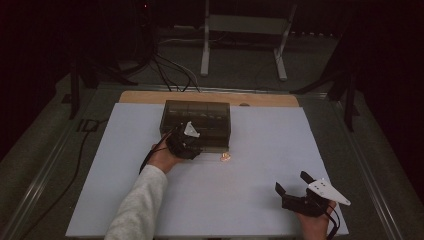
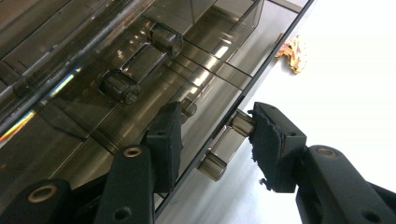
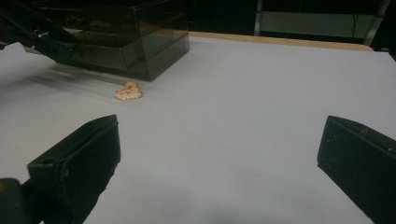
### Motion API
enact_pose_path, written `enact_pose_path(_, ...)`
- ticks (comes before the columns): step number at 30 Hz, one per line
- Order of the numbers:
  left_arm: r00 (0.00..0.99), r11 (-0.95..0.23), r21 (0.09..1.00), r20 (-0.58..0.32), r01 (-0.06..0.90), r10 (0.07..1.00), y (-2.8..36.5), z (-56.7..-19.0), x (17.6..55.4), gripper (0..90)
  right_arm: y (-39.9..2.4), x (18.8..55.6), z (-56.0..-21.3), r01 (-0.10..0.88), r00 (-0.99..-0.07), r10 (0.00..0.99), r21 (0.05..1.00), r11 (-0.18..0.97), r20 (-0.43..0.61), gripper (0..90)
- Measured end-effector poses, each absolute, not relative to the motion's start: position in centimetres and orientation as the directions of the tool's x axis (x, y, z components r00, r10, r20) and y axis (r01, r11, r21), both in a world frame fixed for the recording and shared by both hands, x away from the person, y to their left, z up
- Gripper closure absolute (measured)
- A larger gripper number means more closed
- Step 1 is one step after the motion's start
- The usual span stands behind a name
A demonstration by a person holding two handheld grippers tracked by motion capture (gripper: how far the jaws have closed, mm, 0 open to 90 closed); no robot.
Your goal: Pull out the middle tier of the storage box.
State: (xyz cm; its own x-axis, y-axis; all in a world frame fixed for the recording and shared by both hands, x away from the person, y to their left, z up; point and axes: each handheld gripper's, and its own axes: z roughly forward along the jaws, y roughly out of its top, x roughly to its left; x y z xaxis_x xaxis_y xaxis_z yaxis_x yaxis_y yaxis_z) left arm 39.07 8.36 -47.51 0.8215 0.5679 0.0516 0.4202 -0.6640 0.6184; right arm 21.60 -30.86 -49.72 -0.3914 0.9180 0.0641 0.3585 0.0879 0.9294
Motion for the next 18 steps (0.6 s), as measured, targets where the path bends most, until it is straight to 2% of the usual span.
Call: enact_pose_path(18,0.824,-0.668,0.611,0.044,0.425,0.565,8.49,-47.37,38.14,56.3,-30.93,21.55,-49.69,0.358,-0.388,0.92,0.93,0.086,0.065,0.0)
